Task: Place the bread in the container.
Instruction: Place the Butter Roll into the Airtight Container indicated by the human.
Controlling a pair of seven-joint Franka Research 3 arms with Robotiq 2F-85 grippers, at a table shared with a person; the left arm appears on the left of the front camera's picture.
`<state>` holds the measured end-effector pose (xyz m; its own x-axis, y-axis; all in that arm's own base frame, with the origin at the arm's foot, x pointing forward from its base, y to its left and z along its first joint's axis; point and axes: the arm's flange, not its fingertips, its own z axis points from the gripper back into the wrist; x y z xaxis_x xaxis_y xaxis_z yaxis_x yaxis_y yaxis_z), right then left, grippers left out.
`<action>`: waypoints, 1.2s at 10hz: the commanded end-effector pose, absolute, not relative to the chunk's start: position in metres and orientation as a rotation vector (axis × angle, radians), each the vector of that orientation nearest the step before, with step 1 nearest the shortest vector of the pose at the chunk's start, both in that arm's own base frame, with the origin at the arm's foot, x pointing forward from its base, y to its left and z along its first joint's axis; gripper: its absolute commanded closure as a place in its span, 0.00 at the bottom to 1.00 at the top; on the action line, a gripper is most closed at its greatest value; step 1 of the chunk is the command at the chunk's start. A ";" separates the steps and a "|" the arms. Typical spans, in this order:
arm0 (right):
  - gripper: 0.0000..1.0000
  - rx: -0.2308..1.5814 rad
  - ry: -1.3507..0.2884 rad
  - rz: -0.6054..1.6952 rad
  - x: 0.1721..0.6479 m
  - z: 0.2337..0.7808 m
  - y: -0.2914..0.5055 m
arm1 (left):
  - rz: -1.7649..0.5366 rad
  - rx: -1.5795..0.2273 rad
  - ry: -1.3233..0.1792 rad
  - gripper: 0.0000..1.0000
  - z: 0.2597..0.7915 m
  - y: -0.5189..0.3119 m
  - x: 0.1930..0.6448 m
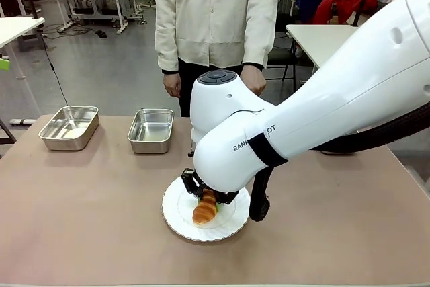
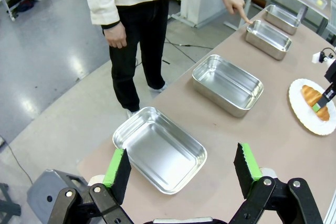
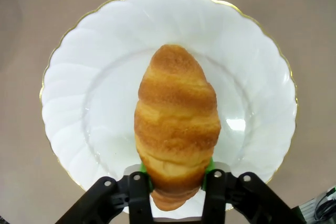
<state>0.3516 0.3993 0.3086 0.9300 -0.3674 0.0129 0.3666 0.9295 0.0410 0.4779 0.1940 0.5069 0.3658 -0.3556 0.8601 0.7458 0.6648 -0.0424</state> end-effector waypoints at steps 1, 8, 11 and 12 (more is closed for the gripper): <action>0.68 0.035 -0.022 -0.383 0.353 0.307 0.398 | -0.747 -0.474 -0.969 0.00 0.509 0.193 0.477; 0.67 0.065 -0.098 -0.292 0.371 0.371 0.373 | -0.747 -0.474 -0.969 0.00 0.509 0.193 0.477; 0.67 0.057 -0.120 -0.100 0.403 0.426 0.347 | -0.747 -0.474 -0.969 0.00 0.509 0.193 0.477; 0.67 0.059 -0.117 -0.060 0.421 0.440 0.335 | -0.747 -0.474 -0.969 0.00 0.509 0.193 0.477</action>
<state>0.4060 0.3456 0.4305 0.9819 -0.1235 0.1433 0.1158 0.9914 0.0609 0.4778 0.1940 0.5070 0.3656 -0.3556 0.8602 0.7458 0.6649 -0.0421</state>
